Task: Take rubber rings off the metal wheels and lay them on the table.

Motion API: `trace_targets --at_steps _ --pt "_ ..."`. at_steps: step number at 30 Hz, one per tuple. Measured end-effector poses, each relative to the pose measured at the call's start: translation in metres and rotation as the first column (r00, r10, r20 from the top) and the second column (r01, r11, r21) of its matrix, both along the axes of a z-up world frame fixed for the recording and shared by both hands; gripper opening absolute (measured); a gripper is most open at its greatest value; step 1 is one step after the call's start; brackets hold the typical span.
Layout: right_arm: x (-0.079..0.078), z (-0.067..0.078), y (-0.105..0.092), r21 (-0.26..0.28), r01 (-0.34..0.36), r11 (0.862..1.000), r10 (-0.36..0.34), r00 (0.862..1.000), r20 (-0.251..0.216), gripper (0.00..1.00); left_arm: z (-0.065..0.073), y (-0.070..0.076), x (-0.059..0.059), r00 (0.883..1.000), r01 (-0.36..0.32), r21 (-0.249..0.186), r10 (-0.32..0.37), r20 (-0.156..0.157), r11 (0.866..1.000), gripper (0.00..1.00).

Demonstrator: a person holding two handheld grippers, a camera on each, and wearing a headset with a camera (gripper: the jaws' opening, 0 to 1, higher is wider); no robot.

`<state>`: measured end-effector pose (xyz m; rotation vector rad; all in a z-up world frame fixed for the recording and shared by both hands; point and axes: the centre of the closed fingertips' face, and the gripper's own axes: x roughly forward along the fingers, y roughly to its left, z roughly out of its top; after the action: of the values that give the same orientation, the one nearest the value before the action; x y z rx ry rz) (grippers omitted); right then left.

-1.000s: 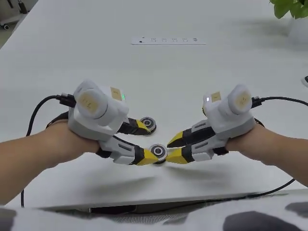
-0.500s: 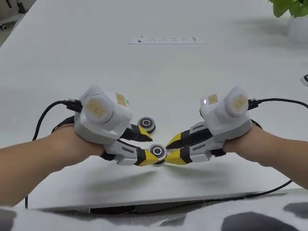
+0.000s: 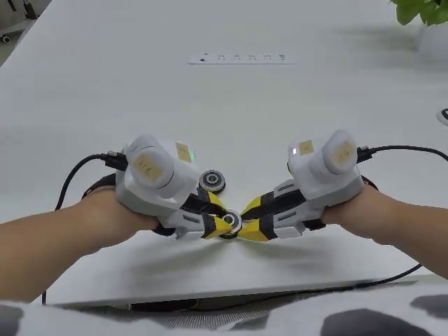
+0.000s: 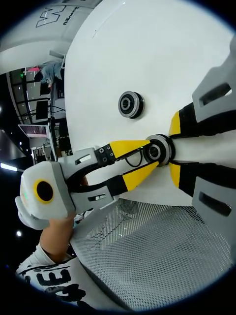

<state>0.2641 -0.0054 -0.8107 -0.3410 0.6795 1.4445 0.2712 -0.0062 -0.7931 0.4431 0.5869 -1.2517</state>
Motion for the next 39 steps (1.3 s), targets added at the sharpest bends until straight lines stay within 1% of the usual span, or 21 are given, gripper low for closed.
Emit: trace_targets --at_steps 1,3,7,8,10,11,16,17,18,19,21,24,26,29,30,31,35,39 --pt "0.0 0.0 0.0 0.002 0.002 1.0 -0.002 1.0 0.0 0.15 0.0 0.001 -0.002 1.0 0.004 0.003 -0.004 -0.002 1.0 0.14" --pt "0.0 0.0 0.0 0.006 0.011 1.0 -0.011 1.0 -0.007 0.15 0.0 0.002 -0.004 1.0 0.003 0.0 -0.003 0.008 1.0 0.14" --pt "0.0 0.0 -0.001 0.004 0.02 1.0 -0.02 1.0 -0.011 0.13 0.001 0.002 -0.003 1.0 -0.013 -0.009 0.013 0.015 1.0 0.14" --pt "0.002 -0.002 -0.004 -0.015 0.014 1.0 -0.013 1.0 0.009 0.09 0.001 0.002 -0.003 1.0 -0.017 -0.009 0.017 0.015 1.0 0.14" --pt "0.001 -0.002 -0.003 -0.006 0.032 0.999 -0.032 0.999 -0.024 0.04 0.001 0.002 -0.004 1.0 -0.021 -0.01 0.021 0.016 1.0 0.14" --pt "0.003 -0.002 -0.004 -0.004 0.041 0.999 -0.041 0.999 -0.026 0.02 0.001 0.002 -0.004 1.0 -0.024 -0.013 0.024 0.015 1.0 0.14" --pt "0.003 -0.003 -0.003 -0.005 0.052 0.999 -0.052 0.998 -0.037 0.02 0.001 0.001 -0.004 0.999 -0.04 -0.019 0.041 0.012 0.999 0.14" --pt "0.003 -0.003 -0.003 -0.004 0.063 0.998 -0.063 0.997 -0.049 0.01 0.001 0.001 -0.003 0.999 -0.043 -0.019 0.043 0.012 0.999 0.14" --pt "0.004 -0.003 -0.003 0.003 0.103 0.995 -0.102 0.991 -0.083 0.0 0.001 0.001 -0.003 0.999 -0.047 -0.02 0.047 0.011 0.999 0.14" --pt "0.005 -0.003 -0.004 0.011 0.125 0.992 -0.123 0.985 -0.118 0.0 0.001 0.001 -0.003 0.999 -0.052 -0.022 0.052 0.012 0.998 0.14" --pt "0.005 -0.003 -0.004 0.014 0.127 0.992 -0.124 0.985 -0.116 0.0 0.001 0.001 -0.003 0.998 -0.052 -0.022 0.052 0.018 0.998 0.14" --pt "0.005 -0.002 -0.003 0.014 0.149 0.989 -0.145 0.98 -0.139 0.0 -0.001 0.001 -0.002 0.999 -0.043 -0.018 0.043 0.031 0.999 0.13" --pt "0.005 -0.002 -0.003 0.023 0.189 0.982 -0.182 0.966 -0.184 0.0 -0.001 0.001 -0.001 0.999 -0.039 -0.016 0.04 0.036 0.999 0.13" --pt "0.008 0.002 -0.004 0.039 0.231 0.972 -0.217 0.951 -0.219 0.0 -0.001 0.001 -0.002 0.998 -0.034 -0.01 0.035 0.045 0.999 0.13" --pt "0.011 0.004 -0.004 0.053 0.257 0.965 -0.239 0.943 -0.234 0.0 -0.001 0.001 -0.002 0.998 -0.034 -0.01 0.034 0.047 0.999 0.13" --pt "0.015 0.006 -0.006 0.062 0.272 0.96 -0.248 0.935 -0.255 0.0 -0.001 0.001 -0.002 0.998 -0.034 -0.01 0.035 0.047 0.999 0.13" --pt "0.014 0.007 -0.006 0.07 0.283 0.957 -0.255 0.928 -0.271 0.0 -0.002 0.001 -0.001 0.998 -0.036 -0.01 0.037 0.049 0.999 0.13" --pt "0.017 0.012 -0.006 0.1 0.303 0.948 -0.261 0.917 -0.302 0.0 -0.003 0.001 0.0 0.998 -0.039 -0.007 0.039 0.053 0.999 0.13"
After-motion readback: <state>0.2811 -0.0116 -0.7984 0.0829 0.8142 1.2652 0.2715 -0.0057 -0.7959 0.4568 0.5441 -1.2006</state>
